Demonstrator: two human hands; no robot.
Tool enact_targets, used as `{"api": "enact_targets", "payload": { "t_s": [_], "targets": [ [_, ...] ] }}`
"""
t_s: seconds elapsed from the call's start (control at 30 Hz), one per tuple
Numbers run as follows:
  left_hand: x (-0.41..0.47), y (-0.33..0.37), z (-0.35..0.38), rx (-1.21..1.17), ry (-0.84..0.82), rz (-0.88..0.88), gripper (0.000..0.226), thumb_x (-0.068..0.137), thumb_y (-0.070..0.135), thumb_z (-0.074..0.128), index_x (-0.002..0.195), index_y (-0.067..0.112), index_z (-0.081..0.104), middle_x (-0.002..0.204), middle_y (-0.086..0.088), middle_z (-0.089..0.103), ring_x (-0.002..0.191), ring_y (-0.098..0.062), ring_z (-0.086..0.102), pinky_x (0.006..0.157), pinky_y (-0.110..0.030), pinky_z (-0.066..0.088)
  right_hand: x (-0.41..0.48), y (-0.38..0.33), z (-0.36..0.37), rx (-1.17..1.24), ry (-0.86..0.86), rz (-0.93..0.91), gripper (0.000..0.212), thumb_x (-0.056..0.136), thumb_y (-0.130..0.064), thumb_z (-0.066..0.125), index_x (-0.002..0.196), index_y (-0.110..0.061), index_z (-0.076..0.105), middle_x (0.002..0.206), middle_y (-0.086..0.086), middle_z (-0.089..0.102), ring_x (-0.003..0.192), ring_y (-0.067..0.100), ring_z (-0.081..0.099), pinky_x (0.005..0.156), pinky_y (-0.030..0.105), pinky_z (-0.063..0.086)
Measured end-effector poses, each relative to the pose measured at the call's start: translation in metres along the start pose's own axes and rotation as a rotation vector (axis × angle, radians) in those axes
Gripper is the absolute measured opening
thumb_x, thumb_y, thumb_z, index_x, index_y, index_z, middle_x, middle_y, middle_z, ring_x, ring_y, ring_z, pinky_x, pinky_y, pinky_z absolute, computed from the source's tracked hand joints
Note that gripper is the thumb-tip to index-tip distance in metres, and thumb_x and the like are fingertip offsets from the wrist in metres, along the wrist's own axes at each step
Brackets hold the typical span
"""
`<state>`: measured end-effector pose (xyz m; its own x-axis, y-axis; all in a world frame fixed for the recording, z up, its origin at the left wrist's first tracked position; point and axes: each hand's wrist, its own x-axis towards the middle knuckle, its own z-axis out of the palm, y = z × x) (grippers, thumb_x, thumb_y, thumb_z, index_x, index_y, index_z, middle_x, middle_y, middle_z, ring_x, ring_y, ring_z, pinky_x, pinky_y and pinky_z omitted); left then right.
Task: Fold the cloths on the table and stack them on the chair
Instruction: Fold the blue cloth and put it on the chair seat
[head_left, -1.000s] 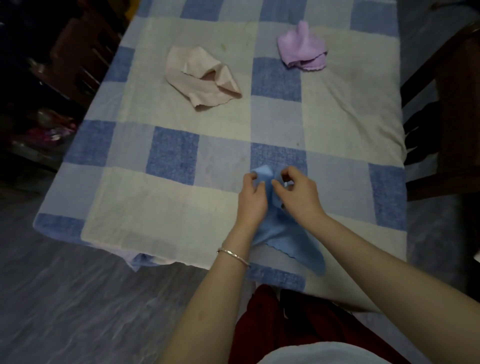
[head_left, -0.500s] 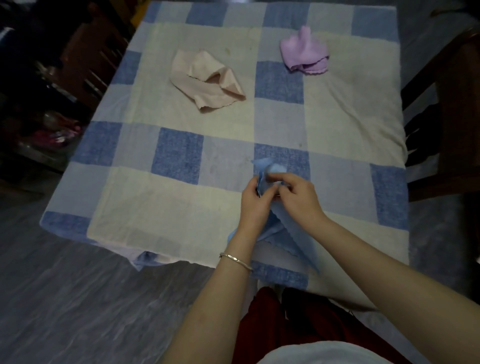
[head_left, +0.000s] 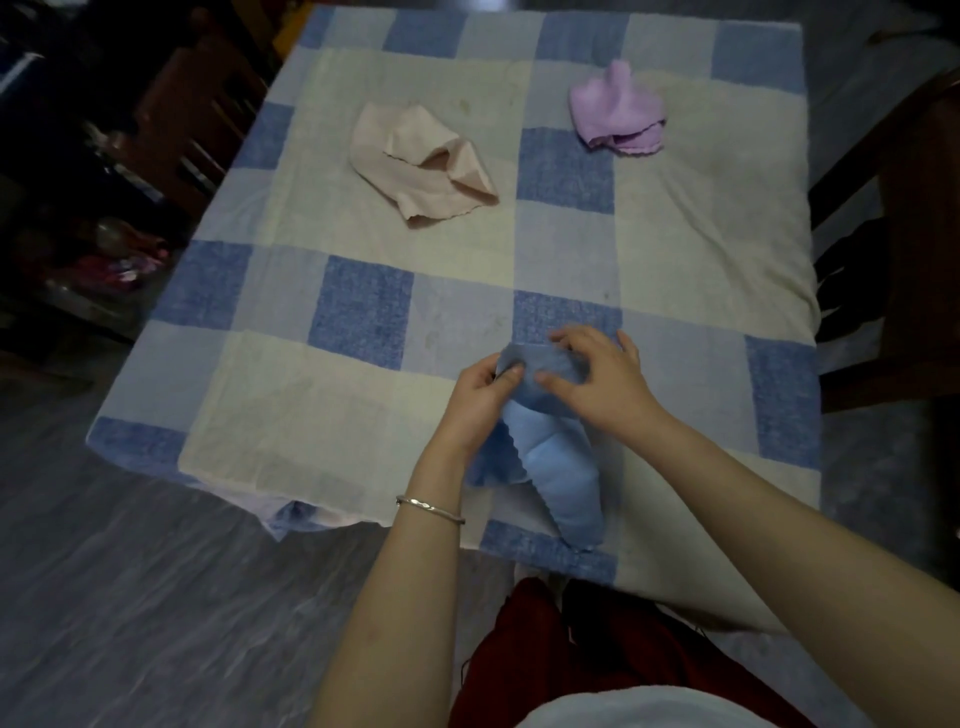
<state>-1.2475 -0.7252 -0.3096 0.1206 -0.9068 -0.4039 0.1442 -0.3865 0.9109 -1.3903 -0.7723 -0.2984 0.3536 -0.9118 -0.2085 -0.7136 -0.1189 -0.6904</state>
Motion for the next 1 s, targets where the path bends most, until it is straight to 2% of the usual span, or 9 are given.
{"api": "enact_targets", "payload": {
  "t_s": [0.03, 0.1, 0.2, 0.3, 0.43, 0.63, 0.77, 0.9, 1.0],
  "targets": [
    [0.001, 0.002, -0.001, 0.016, 0.014, 0.003, 0.014, 0.094, 0.004, 0.048, 0.101, 0.005, 0.06, 0.086, -0.005, 0.063, 0.082, -0.014, 0.059, 0.077, -0.024, 0.048, -0.001, -0.002, 0.0, 0.036, 0.027, -0.014, 0.023, 0.084, -0.029, 0.065, 0.102, -0.015, 0.06, 0.109, -0.002, 0.062, 0.106, 0.015, 0.055, 0.114, 0.038, 0.018],
    [0.002, 0.004, -0.002, 0.052, 0.033, 0.012, 0.008, 0.092, 0.006, 0.053, 0.095, 0.007, 0.06, 0.083, -0.004, 0.061, 0.079, -0.009, 0.057, 0.074, -0.021, 0.047, -0.002, -0.005, -0.002, 0.132, 0.046, -0.024, 0.011, 0.085, -0.023, 0.063, 0.086, -0.017, 0.053, 0.085, -0.003, 0.059, 0.084, 0.018, 0.056, 0.087, 0.031, 0.041],
    [0.002, 0.001, -0.009, 0.171, 0.046, 0.021, 0.015, 0.086, 0.005, 0.061, 0.076, 0.017, 0.057, 0.07, 0.004, 0.055, 0.061, 0.006, 0.052, 0.06, -0.009, 0.042, 0.0, -0.007, -0.004, 0.241, 0.09, 0.013, 0.011, 0.086, -0.019, 0.061, 0.083, -0.019, 0.05, 0.075, -0.007, 0.056, 0.075, 0.013, 0.053, 0.064, 0.019, 0.04],
    [-0.003, -0.008, -0.014, 0.232, 0.036, -0.099, 0.013, 0.076, 0.01, 0.069, 0.083, 0.014, 0.059, 0.077, 0.001, 0.059, 0.069, -0.006, 0.054, 0.062, -0.017, 0.044, 0.004, -0.007, -0.011, 0.323, 0.211, 0.04, 0.011, 0.086, -0.016, 0.061, 0.083, -0.019, 0.051, 0.07, -0.013, 0.053, 0.069, 0.008, 0.051, 0.059, 0.007, 0.036],
    [-0.009, -0.018, -0.022, 0.154, 0.115, -0.194, 0.011, 0.086, 0.008, 0.058, 0.096, 0.008, 0.059, 0.095, -0.01, 0.062, 0.088, -0.021, 0.059, 0.072, -0.028, 0.047, 0.01, -0.003, -0.019, 0.354, 0.247, 0.09, 0.008, 0.085, -0.017, 0.064, 0.087, -0.014, 0.057, 0.07, -0.01, 0.054, 0.065, 0.003, 0.05, 0.058, 0.005, 0.036],
    [-0.001, -0.008, -0.039, 0.154, 0.172, -0.22, 0.012, 0.087, 0.016, 0.058, 0.088, 0.005, 0.063, 0.087, -0.011, 0.064, 0.082, -0.02, 0.057, 0.073, -0.029, 0.045, 0.012, 0.002, -0.017, 0.329, 0.265, 0.141, 0.013, 0.086, -0.023, 0.063, 0.087, -0.016, 0.053, 0.08, 0.001, 0.056, 0.074, 0.014, 0.05, 0.055, 0.015, 0.034],
    [0.002, -0.003, -0.053, 0.016, 0.139, -0.364, 0.017, 0.086, 0.028, 0.06, 0.085, 0.014, 0.07, 0.082, -0.001, 0.071, 0.081, -0.016, 0.062, 0.076, -0.028, 0.046, 0.014, 0.017, -0.013, 0.302, 0.328, 0.223, 0.017, 0.088, -0.02, 0.059, 0.096, -0.005, 0.057, 0.083, 0.007, 0.056, 0.079, 0.018, 0.051, 0.058, 0.021, 0.028],
    [0.005, -0.017, -0.061, 0.074, 0.251, -0.418, 0.03, 0.086, 0.033, 0.06, 0.108, 0.015, 0.066, 0.102, -0.002, 0.065, 0.09, -0.018, 0.059, 0.069, -0.025, 0.044, 0.016, 0.035, -0.008, 0.175, 0.228, 0.317, 0.026, 0.091, -0.022, 0.056, 0.109, -0.003, 0.055, 0.101, 0.013, 0.062, 0.091, 0.023, 0.055, 0.069, 0.022, 0.031],
    [0.003, -0.028, -0.062, 0.112, 0.339, -0.444, 0.032, 0.083, 0.032, 0.065, 0.108, 0.012, 0.059, 0.091, -0.005, 0.061, 0.075, -0.016, 0.056, 0.059, -0.025, 0.042, 0.017, 0.043, -0.003, 0.141, 0.115, 0.349, 0.04, 0.09, -0.023, 0.058, 0.124, -0.004, 0.049, 0.122, 0.015, 0.059, 0.113, 0.03, 0.054, 0.089, 0.03, 0.04]
  ]
}}
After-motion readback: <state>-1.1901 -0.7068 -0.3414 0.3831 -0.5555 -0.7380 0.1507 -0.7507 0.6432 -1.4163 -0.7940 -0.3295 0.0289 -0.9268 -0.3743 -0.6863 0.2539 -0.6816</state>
